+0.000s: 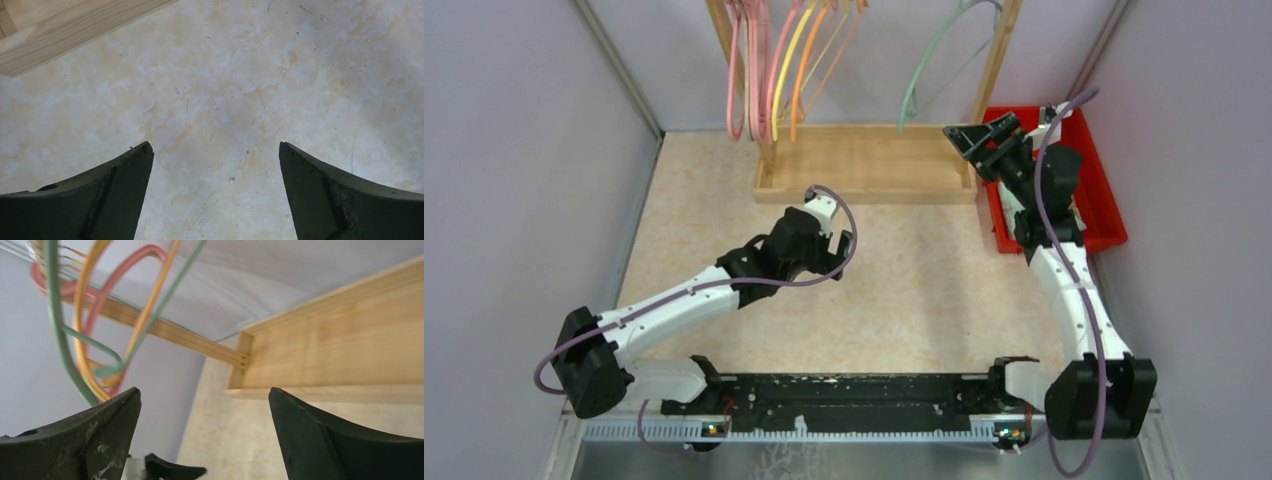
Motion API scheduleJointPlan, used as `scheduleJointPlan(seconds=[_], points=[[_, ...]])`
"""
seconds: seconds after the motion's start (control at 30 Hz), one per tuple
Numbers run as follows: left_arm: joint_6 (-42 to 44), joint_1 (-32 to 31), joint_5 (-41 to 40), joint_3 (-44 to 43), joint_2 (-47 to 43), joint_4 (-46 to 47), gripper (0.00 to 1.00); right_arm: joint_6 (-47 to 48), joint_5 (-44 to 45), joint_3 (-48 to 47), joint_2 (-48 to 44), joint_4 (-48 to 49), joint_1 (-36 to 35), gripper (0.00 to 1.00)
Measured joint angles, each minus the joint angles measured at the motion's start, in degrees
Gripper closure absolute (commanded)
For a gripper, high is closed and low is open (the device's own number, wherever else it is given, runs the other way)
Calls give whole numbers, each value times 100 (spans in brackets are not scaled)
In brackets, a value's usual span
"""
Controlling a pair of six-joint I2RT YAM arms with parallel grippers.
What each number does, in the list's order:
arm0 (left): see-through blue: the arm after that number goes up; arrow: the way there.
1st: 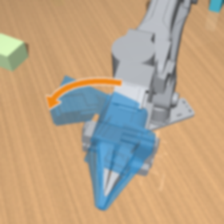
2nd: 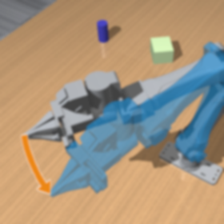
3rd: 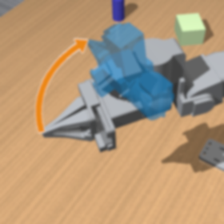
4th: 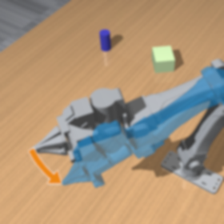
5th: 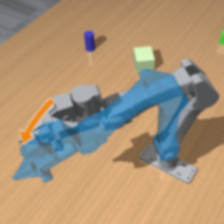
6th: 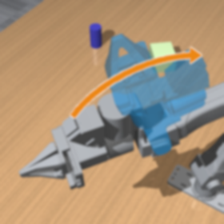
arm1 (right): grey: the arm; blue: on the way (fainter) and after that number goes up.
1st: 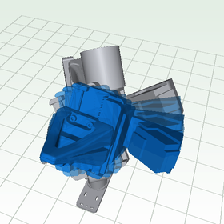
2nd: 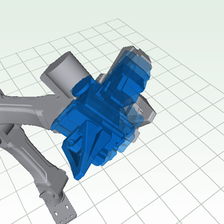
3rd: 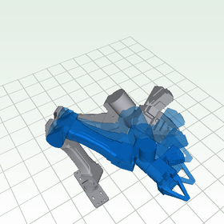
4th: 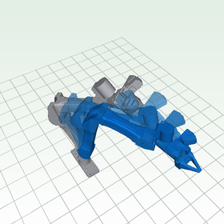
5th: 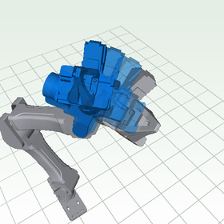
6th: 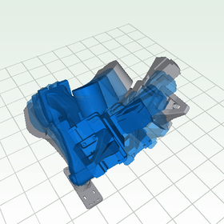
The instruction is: Organize the hangers
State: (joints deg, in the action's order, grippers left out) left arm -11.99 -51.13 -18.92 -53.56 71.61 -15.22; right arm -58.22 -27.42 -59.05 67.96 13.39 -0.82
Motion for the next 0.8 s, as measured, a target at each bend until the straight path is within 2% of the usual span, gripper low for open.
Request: scheduleJointPlan(seconds=[0.13,0.3,0.5,0.8], points=[[11,0,107,168,74,227,0,1027,501,654,-667,-634,11,1],[22,0,487,439,190,693,0,2026,968,1478,-968,-1115,15,1],[2,0,614,463,455,940,0,2726,1276,2243,-1104,-1276,15,1],[2,0,614,470,476,1110,0,3145,1394,2317,-1036,-1255,15,1]])
